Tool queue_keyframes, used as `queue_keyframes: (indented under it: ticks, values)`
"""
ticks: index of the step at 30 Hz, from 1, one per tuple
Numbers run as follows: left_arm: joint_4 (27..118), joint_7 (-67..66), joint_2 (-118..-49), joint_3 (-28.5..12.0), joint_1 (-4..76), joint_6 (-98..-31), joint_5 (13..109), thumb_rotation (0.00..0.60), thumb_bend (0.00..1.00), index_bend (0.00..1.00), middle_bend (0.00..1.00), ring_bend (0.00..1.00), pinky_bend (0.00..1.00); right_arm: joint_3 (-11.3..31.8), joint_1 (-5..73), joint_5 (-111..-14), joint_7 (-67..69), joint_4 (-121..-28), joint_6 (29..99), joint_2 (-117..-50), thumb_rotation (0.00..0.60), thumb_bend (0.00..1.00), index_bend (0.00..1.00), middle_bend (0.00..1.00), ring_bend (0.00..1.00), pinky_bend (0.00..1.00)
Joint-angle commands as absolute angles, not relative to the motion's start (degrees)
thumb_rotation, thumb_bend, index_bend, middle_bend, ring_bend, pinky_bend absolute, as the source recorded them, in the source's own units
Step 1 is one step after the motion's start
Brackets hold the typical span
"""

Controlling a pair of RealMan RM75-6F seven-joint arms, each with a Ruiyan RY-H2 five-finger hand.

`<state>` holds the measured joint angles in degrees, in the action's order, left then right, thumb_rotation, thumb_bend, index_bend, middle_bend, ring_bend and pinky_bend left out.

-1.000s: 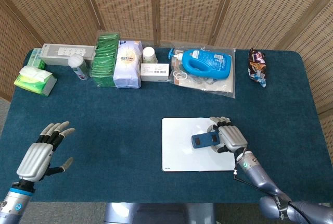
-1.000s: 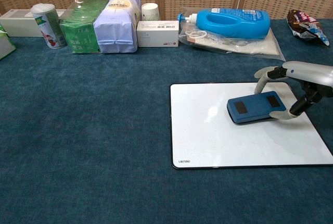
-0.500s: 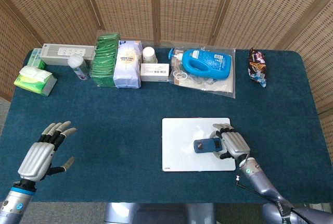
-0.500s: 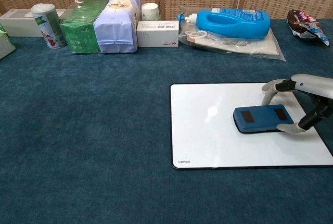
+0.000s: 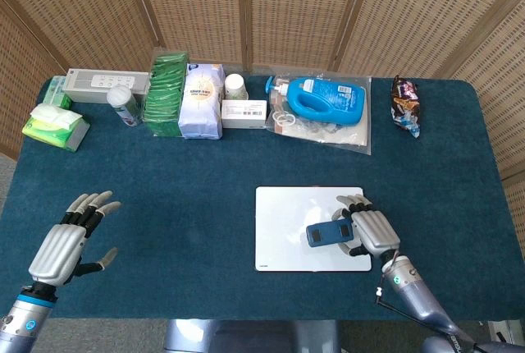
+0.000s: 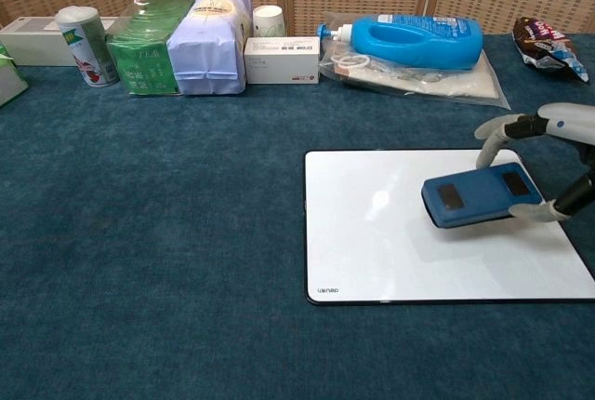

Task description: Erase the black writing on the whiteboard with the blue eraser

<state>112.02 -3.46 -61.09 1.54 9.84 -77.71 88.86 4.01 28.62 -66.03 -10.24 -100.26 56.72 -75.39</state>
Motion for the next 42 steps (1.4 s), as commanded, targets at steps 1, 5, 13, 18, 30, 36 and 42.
queue_keyframes:
  ticks: [1, 5, 13, 18, 30, 36, 42]
  values:
    - [112.01, -3.4, -61.03, 1.72, 9.6, -77.87, 88.8, 0.6, 0.38, 0.15, 0.07, 0.0, 0.0, 5.81, 29.95, -65.14, -8.73, -97.84, 55.34, -75.37, 0.6, 0.3, 0.65, 0.11, 0.0, 0.0]
    - [111.83, -3.27, -60.99, 1.99, 9.12, -78.26, 88.65, 0.6, 0.38, 0.15, 0.07, 0.0, 0.0, 7.33, 31.4, -63.87, -6.68, -93.83, 52.89, -75.48, 0.6, 0.3, 0.64, 0.11, 0.0, 0.0]
    - [111.33, -2.82, -60.86, 2.31, 8.27, -78.96, 88.17, 0.6, 0.38, 0.15, 0.07, 0.0, 0.0, 8.57, 33.17, -61.95, -4.33, -88.23, 48.95, -74.52, 0.6, 0.3, 0.61, 0.1, 0.0, 0.0]
    - [111.01, -2.47, -61.07, 2.44, 8.07, -78.99, 88.26, 0.6, 0.38, 0.15, 0.07, 0.0, 0.0, 8.77, 33.2, -61.81, -3.56, -86.77, 48.8, -73.98, 0.6, 0.3, 0.49, 0.05, 0.0, 0.0]
    - [110.69, -1.71, -60.85, 2.56, 7.42, -79.52, 88.11, 0.6, 0.38, 0.13, 0.07, 0.0, 0.0, 7.74, 31.86, -63.71, -3.21, -88.15, 50.75, -72.45, 0.6, 0.29, 0.09, 0.0, 0.0, 0.0]
    - [110.38, -1.18, -60.41, 2.48, 6.87, -80.19, 87.78, 0.6, 0.38, 0.13, 0.06, 0.0, 0.0, 8.02, 30.97, -64.85, -2.86, -88.61, 53.35, -72.54, 0.6, 0.29, 0.04, 0.0, 0.0, 0.0]
    - [109.17, -0.45, -60.06, 1.92, 6.05, -81.9, 87.47, 0.6, 0.38, 0.14, 0.07, 0.0, 0.0, 8.16, 28.35, -66.64, -4.3, -89.59, 60.03, -71.9, 0.6, 0.29, 0.13, 0.0, 0.0, 0.0]
